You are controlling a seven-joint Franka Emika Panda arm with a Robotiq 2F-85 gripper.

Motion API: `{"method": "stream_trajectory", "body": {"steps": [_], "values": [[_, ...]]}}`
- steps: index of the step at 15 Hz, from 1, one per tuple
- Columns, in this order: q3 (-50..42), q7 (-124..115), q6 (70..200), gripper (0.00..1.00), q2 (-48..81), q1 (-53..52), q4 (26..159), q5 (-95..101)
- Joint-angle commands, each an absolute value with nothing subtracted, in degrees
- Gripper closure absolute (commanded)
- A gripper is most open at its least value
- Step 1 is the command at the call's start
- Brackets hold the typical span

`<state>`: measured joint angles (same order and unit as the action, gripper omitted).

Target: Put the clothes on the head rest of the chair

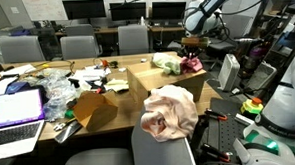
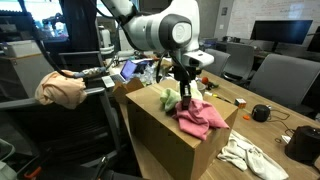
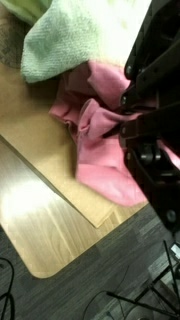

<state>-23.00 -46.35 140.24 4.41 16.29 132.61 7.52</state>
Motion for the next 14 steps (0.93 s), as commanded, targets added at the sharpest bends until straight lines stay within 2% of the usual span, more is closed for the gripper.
{"method": "stream_trajectory", "body": {"steps": [1, 6, 14], "values": [[-22.2, -46.9, 139.6, 0.98, -9.4, 17.1, 137.3, 13.2], [-15.5, -45.7, 133.3, 0.98, -23.5, 20.1, 137.3, 17.0], [-5.6, -40.5, 123.3, 0.98, -34.4, 18.5, 135.7, 14.5]]}}
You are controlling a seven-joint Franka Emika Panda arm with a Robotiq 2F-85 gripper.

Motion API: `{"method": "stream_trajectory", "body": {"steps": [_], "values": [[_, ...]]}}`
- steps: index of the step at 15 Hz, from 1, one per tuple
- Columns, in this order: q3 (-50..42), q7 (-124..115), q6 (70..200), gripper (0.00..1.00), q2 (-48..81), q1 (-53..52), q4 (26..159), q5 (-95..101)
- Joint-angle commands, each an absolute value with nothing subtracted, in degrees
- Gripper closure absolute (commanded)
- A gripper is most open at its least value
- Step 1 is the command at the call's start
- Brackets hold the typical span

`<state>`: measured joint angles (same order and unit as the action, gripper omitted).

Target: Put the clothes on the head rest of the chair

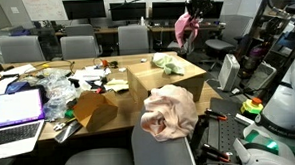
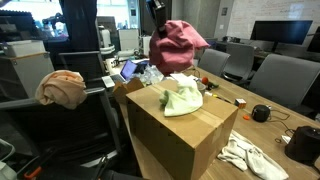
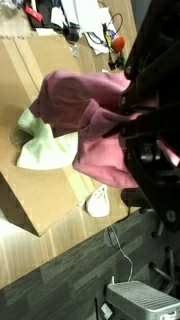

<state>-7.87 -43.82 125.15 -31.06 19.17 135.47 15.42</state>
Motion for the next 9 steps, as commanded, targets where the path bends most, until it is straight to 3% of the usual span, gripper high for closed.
{"method": "stream_trajectory", "body": {"steps": [1, 9], "values": [[-4.8, -39.3, 122.7, 0.98, -35.1, 18.0, 135.4, 14.4], [-2.5, -22.5, 120.7, 0.98, -39.5, 11.5, 134.4, 9.7]]}}
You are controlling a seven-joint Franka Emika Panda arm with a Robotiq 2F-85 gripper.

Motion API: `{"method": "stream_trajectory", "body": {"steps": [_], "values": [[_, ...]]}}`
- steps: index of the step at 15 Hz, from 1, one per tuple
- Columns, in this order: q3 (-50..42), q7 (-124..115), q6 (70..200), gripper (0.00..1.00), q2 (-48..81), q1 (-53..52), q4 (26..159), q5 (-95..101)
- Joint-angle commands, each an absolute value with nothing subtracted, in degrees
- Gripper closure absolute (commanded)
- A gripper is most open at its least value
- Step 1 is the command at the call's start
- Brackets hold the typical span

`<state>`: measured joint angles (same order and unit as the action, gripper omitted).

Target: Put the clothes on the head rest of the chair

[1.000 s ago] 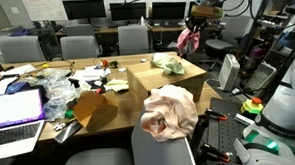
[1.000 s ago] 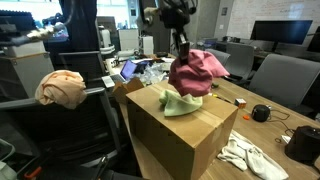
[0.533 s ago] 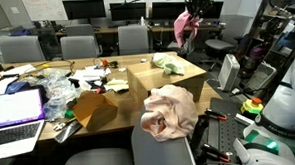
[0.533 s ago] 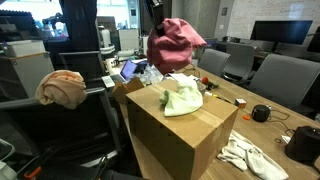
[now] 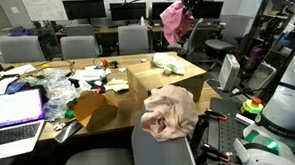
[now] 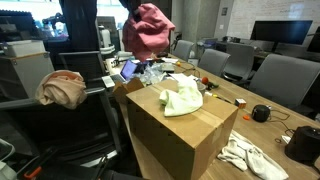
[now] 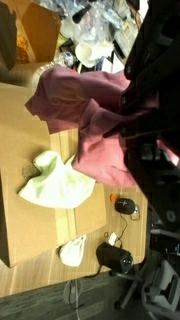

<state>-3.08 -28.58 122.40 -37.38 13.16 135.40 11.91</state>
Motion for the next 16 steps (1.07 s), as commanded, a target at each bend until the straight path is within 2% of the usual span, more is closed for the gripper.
{"method": "stream_trajectory", "body": {"steps": [1, 8, 16], "values": [[-2.3, -20.7, 120.3, 0.98, -40.0, 10.8, 134.4, 9.3], [-2.9, -5.1, 114.3, 0.98, -43.6, 3.2, 133.8, 4.4], [-4.9, 11.3, 101.5, 0.98, -45.4, -5.6, 131.8, -2.7]]}}
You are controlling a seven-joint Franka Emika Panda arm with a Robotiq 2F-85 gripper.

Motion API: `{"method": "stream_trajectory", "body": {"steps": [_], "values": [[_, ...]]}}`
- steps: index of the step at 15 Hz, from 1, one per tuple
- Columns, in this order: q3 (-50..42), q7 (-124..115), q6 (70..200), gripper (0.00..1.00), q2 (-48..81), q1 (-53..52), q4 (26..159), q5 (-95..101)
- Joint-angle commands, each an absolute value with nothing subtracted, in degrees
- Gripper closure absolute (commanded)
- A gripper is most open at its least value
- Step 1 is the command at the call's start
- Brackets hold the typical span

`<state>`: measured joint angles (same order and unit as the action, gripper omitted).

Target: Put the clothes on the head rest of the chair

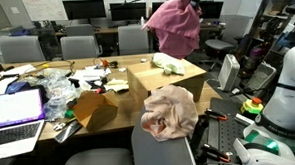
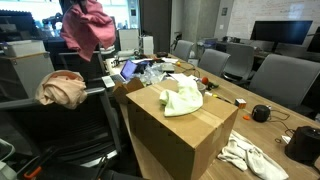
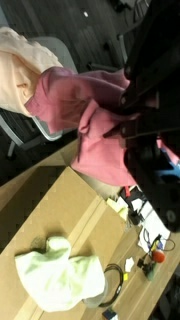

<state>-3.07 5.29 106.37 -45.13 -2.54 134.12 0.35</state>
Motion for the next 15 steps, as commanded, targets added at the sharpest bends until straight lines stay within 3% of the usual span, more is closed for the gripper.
{"method": "stream_trajectory", "body": {"steps": [1, 9, 15], "values": [[-5.3, 13.3, 99.6, 0.98, -45.1, -6.5, 131.2, -3.7], [-6.4, 26.6, 84.5, 0.98, -40.8, -11.3, 126.5, -6.0], [-2.5, 31.3, 81.6, 0.98, -36.6, -13.7, 123.7, -4.2]]}}
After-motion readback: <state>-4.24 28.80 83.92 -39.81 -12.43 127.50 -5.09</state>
